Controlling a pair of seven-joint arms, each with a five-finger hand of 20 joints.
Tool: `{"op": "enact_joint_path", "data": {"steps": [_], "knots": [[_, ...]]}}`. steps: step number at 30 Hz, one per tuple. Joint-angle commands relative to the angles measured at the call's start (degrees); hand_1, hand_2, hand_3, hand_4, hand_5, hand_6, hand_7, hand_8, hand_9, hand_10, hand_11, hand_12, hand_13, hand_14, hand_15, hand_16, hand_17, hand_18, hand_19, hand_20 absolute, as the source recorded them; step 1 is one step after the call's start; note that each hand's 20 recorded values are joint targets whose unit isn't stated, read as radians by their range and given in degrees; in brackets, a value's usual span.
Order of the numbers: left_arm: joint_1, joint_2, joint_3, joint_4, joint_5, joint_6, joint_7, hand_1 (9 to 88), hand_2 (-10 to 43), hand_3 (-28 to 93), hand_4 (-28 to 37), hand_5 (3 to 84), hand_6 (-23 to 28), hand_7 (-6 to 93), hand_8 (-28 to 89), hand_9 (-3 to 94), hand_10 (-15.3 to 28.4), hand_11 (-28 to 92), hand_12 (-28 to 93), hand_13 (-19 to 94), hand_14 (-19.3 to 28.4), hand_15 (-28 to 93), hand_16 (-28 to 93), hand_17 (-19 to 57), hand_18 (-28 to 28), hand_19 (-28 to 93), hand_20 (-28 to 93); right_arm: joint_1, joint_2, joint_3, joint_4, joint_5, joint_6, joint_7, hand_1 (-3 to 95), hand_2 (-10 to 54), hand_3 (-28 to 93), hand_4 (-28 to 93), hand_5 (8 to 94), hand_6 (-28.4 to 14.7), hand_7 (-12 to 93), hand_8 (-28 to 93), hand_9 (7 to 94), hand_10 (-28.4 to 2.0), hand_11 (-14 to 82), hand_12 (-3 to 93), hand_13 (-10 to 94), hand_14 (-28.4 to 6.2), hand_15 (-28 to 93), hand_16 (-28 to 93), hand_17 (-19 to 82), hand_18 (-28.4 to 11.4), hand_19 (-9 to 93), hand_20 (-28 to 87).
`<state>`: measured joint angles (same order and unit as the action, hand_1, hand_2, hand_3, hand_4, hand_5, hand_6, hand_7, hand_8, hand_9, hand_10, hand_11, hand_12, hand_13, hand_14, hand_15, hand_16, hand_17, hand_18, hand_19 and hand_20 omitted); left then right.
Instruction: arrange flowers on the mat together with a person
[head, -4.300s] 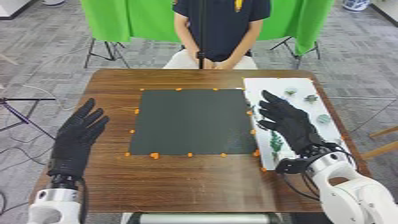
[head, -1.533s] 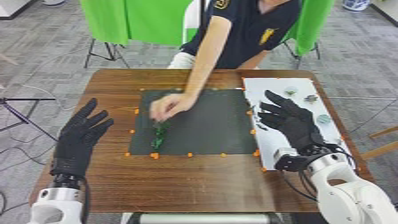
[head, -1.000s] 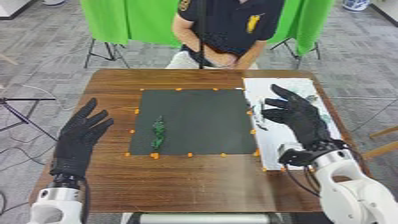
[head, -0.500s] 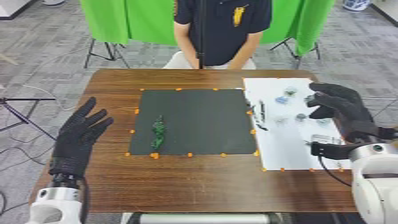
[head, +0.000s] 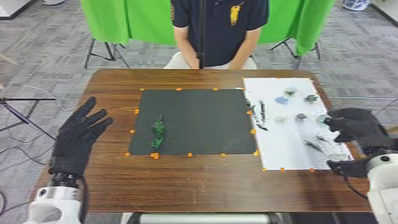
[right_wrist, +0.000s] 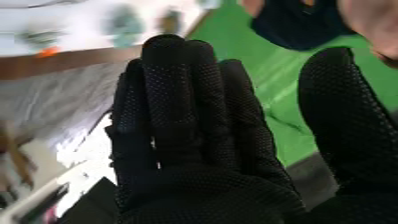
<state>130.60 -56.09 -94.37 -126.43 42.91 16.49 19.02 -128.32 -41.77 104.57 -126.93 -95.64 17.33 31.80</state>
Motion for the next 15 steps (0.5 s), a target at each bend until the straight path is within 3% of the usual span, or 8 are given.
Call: {"op": "enact_joint_path", "data": {"steps": [1, 2, 7, 15], "knots": [[-0.2, -0.26, 0.97, 0.43, 0.11, -0.19, -0.85, 23.9, 2.7, 81, -23.4, 34.5, 2.4, 12.7, -10, 35.0, 16.3, 18, 9, 25, 23.8, 31, -4, -10.6, 19.9, 38, 11, -2.6, 2.9, -4.8, 2.1, -20.1, 2.3, 8.7, 31.4, -2.5, 75, -25, 47.4, -5.2, 24, -15, 53.0, -16.4, 44.6, 15.0, 56, -13.4, 69, 9, 26, -20.5, 84, 22], [-0.3, -0.57, 0.64, 0.46, 0.49, -0.86, -1.54, 23.9, 2.7, 81, -23.4, 34.5, 2.4, 12.7, -10, 35.0, 16.3, 18, 9, 25, 23.8, 31, -4, -10.6, 19.9, 38, 11, -2.6, 3.8, -6.1, 2.7, -23.2, 2.9, 9.6, 31.6, -2.9, 75, -25, 47.9, -5.2, 24, -15, 53.7, -16.6, 44.3, 15.0, 56, -13.4, 69, 9, 26, -20.8, 84, 22], [-1.0, 0.03, 1.56, 0.63, 0.04, -0.21, -0.47, 23.8, 2.7, 81, -23.5, 34.5, 2.4, 12.9, -10, 35.0, 16.4, 18, 9, 25, 23.8, 31, -4, -10.6, 19.9, 38, 11, -0.9, 4.3, -9.3, 4.6, -28.7, -0.9, 13.0, 32.6, -4.8, 73, -24, 51.3, -5.2, 24, -15, 57.5, -17.1, 43.9, 15.6, 60, -13.6, 69, 9, 28, -22.3, 87, 18], [-0.9, -0.39, 1.66, 0.72, 0.27, -0.37, -0.38, 23.8, 2.8, 81, -23.4, 34.4, 2.4, 13.0, -10, 35.1, 16.5, 18, 9, 25, 23.9, 31, -4, -10.6, 19.9, 38, 11, 0.3, 4.9, -11.3, 6.5, -30.8, -4.9, 15.2, 33.8, -7.4, 71, -23, 52.6, -6.4, 21, -14, 58.9, -17.9, 43.6, 15.9, 61, -14.2, 69, 10, 29, -23.3, 90, 15]]}}
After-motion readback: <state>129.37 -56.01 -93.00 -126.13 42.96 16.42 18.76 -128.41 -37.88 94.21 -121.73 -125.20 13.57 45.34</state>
